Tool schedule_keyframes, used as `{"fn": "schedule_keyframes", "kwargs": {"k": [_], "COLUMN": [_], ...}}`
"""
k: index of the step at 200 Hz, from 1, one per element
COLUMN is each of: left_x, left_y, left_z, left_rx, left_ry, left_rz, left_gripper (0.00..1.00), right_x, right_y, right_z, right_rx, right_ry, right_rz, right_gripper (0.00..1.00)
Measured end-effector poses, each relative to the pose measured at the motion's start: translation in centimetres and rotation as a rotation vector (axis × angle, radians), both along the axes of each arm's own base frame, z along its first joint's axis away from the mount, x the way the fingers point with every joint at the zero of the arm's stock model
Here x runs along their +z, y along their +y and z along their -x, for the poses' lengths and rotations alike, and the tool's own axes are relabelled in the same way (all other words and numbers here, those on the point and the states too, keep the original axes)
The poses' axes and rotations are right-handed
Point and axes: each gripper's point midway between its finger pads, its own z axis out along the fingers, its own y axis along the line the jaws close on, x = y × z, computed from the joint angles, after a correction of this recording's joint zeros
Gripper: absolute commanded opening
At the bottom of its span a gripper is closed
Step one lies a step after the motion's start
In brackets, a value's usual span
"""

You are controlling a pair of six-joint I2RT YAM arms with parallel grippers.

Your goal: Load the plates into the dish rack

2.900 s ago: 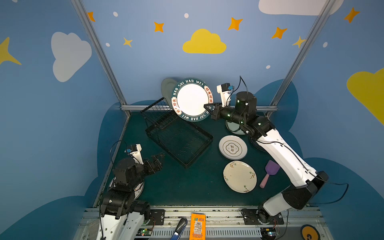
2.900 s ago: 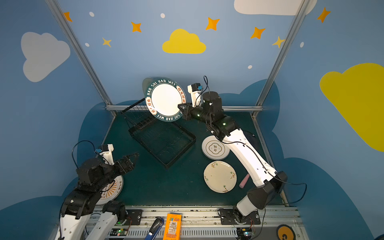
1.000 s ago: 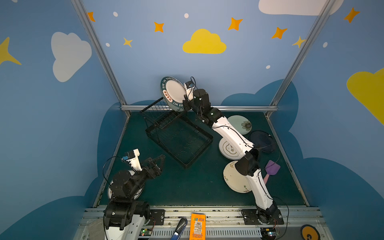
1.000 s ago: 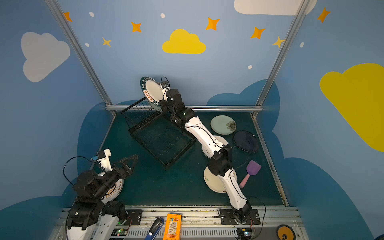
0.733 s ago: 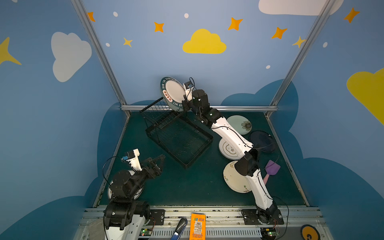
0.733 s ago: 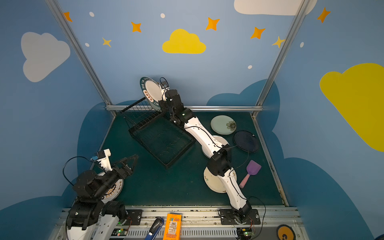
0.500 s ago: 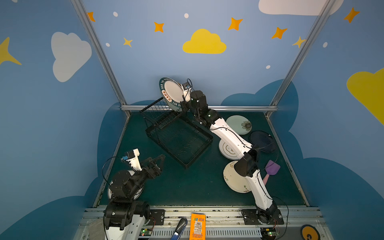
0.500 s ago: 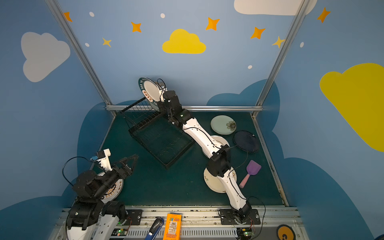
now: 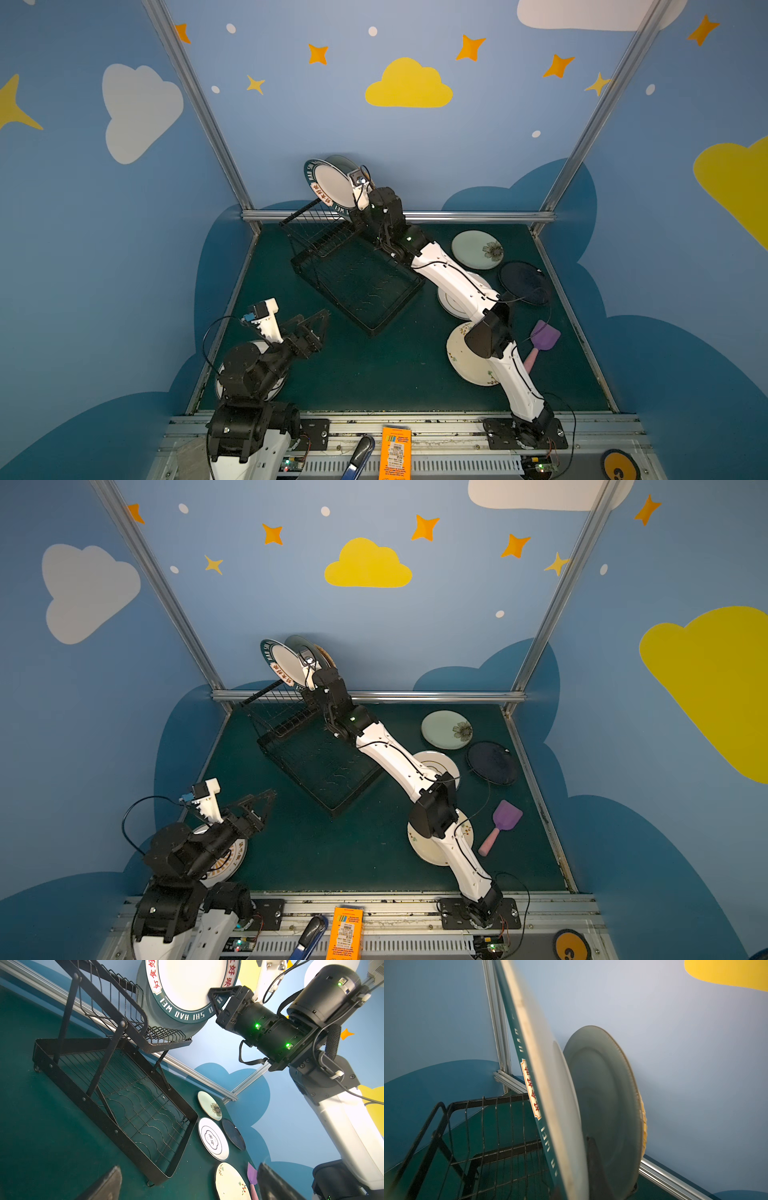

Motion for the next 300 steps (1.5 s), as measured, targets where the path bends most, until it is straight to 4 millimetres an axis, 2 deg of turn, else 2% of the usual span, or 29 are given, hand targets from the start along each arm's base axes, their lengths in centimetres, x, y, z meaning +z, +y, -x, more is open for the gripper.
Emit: {"fn": "schedule_keyframes", "kwargs": {"k": [42,96,133,159,222,300], "left_x": [0.1,0.1,0.2,0.1,0.2,0.1], "left_y": [0.0,0.0,-0.1,-0.1,-0.1,-0.1], "left_z": [0.1,0.1,0.2,0.2,0.2,0.2], "left_rx": [0.000,0.000,-0.005,-0.007,-0.007,-0.007], "left_ry": [-0.006,-0.008,-0.009,-0.008,-0.009,-0.008], "left_rz": [0.001,0.001,0.001,0.001,0.001,0.001], "left_gripper": [1.00,1.00,1.00,1.00,1.00,1.00], "right_x": [-0.5,-3.1,-4.0,-3.6,-1.1,-1.8], "right_y": [0.2,0.8,1.0,1.0,0.3,-0.2], "right_z": [-0.2,-1.0,-1.2,-1.3,-1.6,-2.4], "right_rx": [-0.011,-0.026,-0.028,-0.028,-0.052,-0.069], "right_ry": [0.000,0.024,0.031,0.023,-0.041,-0.035], "right_rz": [0.004,0.035,0.047,0.042,0.018,0.029], "right_gripper": [0.00,0.00,0.00,0.00,0.00,0.00]}}
